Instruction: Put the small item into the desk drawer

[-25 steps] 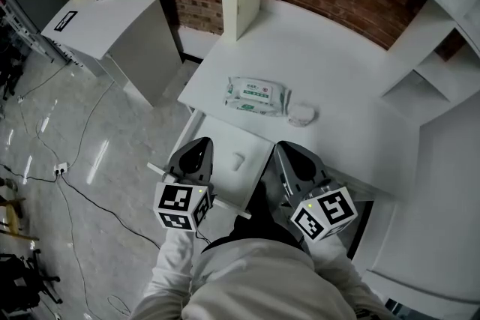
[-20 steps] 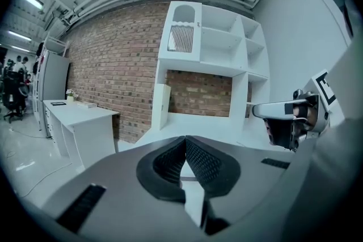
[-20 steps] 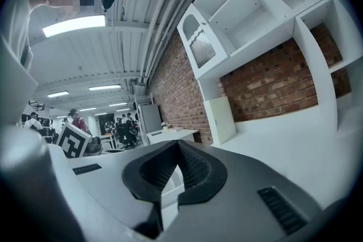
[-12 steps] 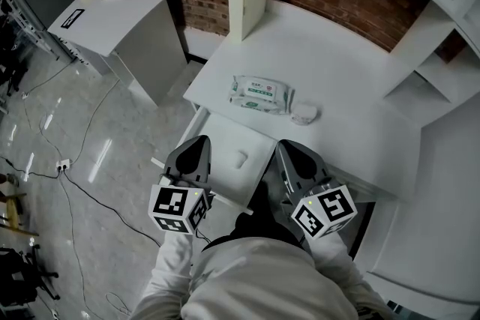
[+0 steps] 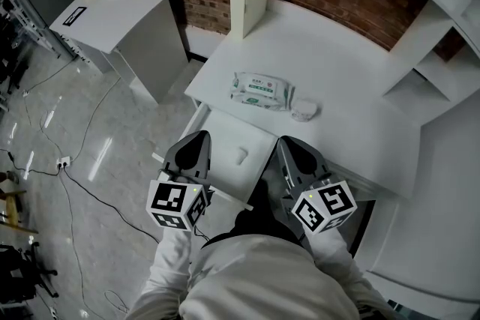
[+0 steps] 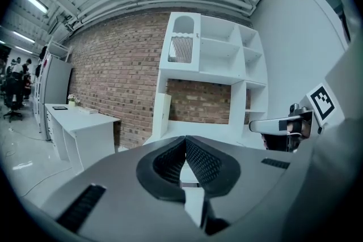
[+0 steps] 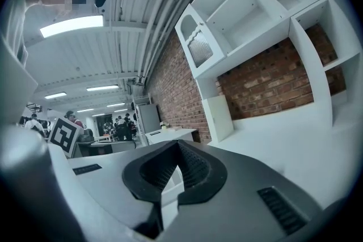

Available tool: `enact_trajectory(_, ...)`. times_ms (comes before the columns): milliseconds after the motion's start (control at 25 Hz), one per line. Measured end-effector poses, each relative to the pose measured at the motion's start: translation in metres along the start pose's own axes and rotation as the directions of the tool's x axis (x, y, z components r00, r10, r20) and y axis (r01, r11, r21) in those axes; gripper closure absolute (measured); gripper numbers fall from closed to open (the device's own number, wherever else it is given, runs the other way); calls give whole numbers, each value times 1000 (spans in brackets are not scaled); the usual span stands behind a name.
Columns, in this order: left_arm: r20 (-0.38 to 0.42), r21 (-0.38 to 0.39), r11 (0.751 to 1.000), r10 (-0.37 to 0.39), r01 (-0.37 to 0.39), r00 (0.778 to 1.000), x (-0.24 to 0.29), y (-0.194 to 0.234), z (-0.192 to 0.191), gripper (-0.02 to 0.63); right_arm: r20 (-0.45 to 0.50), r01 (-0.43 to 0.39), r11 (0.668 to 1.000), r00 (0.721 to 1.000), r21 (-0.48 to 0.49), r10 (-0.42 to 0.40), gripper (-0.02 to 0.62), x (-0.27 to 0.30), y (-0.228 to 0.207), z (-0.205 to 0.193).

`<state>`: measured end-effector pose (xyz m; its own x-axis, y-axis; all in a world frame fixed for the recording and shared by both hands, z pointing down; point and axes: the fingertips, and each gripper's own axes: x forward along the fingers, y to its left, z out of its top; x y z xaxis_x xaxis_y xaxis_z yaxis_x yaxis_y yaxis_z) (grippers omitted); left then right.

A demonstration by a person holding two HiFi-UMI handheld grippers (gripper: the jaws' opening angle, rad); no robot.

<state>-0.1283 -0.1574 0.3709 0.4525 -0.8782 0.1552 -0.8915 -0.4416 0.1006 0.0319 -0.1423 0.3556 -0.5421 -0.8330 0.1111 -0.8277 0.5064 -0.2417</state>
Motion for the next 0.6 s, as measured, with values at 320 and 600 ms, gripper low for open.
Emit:
enact_trajectory(320,-3,-16,1000,-1,1,1000,-5,-2,-3,588,4,-4,1000,1000,-9,4,569,-5,1,0)
enact_trajectory(600,8,0,1000,0,0,1000,-8,-3,0,587,9,-13,1000,1000,-25,13,569,-5,5,0)
